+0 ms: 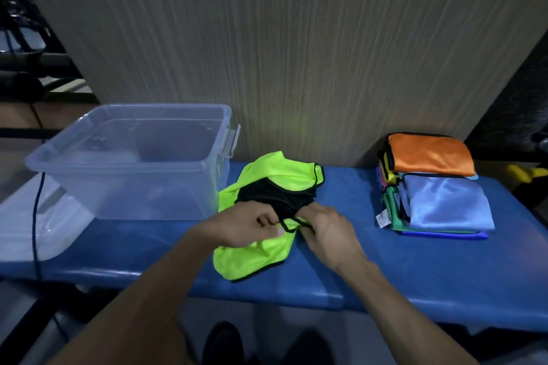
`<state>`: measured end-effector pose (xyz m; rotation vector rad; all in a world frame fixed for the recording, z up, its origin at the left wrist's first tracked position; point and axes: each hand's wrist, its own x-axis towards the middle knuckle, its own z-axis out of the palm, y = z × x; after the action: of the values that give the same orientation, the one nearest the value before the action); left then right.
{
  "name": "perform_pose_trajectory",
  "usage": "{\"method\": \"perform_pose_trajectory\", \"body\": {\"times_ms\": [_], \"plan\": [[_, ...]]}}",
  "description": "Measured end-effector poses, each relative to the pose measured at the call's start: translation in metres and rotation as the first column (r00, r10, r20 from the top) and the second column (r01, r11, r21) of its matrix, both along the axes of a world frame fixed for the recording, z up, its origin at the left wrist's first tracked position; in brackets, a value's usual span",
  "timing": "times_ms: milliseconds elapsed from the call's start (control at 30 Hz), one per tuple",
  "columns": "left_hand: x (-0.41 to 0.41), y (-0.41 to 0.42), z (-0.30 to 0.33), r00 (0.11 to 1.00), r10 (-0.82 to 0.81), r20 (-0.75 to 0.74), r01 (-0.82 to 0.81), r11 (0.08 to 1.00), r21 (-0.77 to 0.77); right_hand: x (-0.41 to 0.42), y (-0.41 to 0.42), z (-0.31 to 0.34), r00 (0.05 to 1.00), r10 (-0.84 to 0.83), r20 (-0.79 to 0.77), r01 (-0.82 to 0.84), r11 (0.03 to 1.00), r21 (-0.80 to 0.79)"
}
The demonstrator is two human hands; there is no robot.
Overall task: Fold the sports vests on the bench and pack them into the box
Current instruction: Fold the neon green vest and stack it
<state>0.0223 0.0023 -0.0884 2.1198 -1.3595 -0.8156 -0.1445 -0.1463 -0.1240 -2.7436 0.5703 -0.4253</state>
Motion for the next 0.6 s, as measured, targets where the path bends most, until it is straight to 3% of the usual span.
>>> {"method": "perform_pose_trajectory", "body": {"times_ms": [67,167,267,333,400,500,600], "plan": [[0.001,0.002,0.004,0.993,0.097,-0.070,-0.107,0.981,-0.163,-0.009,-0.012,0.004,0.990,0.025,0.136,-0.043,0.991,0.129],[0.009,-0.001,0.003,0.976,0.175,0.131,-0.126,0.940,-0.317,-0.026,-0.026,0.013,0.959,0.009,0.285,-0.064,0.981,0.184],[0.010,-0.008,-0.003,0.933,0.066,0.353,-0.010,0.987,-0.161,-0.041,-0.033,0.014,0.955,-0.063,0.291,0.007,0.982,0.191],[0.009,-0.020,-0.006,0.871,0.070,0.486,-0.043,0.997,-0.067,-0.046,-0.034,0.014,0.955,-0.096,0.282,0.039,0.979,0.201],[0.012,-0.031,-0.006,0.787,0.155,0.598,-0.130,0.988,-0.085,-0.048,-0.030,0.020,0.944,-0.115,0.309,0.036,0.968,0.249],[0.015,-0.037,-0.007,0.764,0.216,0.608,-0.224,0.973,-0.064,-0.055,-0.023,0.033,0.916,-0.183,0.357,0.016,0.905,0.424],[0.007,-0.043,-0.003,0.781,0.261,0.567,-0.231,0.965,-0.125,-0.061,-0.025,0.035,0.905,-0.319,0.281,0.057,0.747,0.663]]}}
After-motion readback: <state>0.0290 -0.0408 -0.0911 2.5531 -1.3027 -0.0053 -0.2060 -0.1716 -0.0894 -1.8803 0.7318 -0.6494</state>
